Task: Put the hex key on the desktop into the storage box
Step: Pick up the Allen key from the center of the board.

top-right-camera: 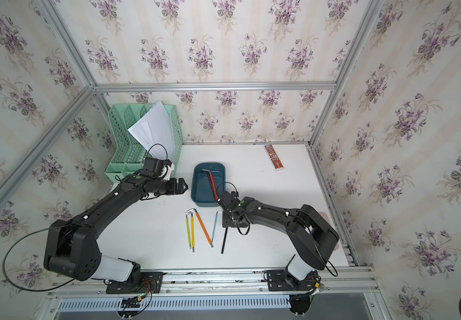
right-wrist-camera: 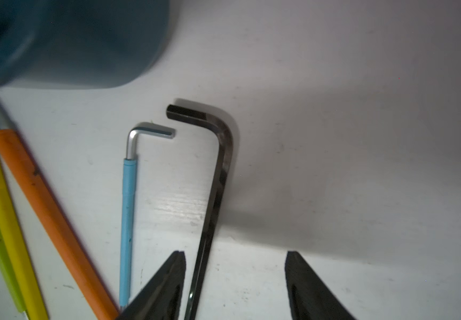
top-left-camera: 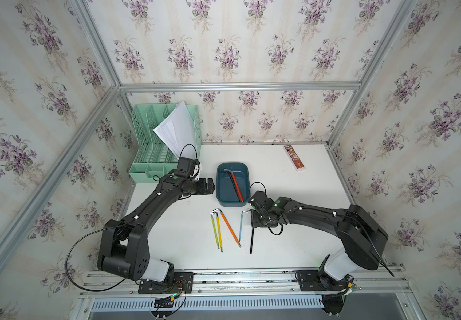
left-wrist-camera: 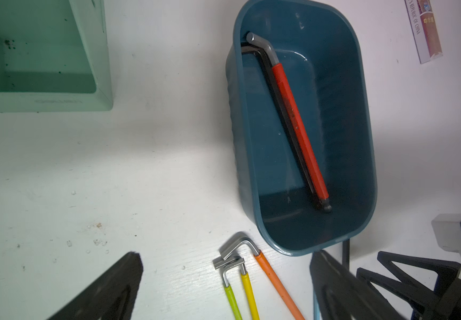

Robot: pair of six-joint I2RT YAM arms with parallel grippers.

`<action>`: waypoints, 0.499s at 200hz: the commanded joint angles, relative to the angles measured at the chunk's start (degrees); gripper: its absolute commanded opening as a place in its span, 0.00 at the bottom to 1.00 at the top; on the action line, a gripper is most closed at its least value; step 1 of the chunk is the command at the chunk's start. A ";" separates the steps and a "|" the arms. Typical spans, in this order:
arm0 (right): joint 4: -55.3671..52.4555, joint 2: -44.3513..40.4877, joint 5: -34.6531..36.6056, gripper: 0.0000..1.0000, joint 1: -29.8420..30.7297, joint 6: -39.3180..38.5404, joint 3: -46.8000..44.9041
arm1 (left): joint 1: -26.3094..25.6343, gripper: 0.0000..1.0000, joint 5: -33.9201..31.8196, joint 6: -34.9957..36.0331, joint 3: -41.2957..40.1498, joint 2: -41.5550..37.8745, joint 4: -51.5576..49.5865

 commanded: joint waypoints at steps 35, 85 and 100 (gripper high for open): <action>-2.69 3.67 0.95 0.61 2.55 2.44 1.69 | -0.02 0.99 -0.94 1.39 0.19 -0.22 -0.24; -4.31 7.18 2.03 0.57 4.92 3.53 3.68 | 0.03 0.99 -0.83 1.58 0.21 -0.05 -0.33; -5.72 8.53 2.91 0.57 5.69 3.69 4.23 | 0.04 0.99 -0.94 1.68 0.14 -0.05 -0.35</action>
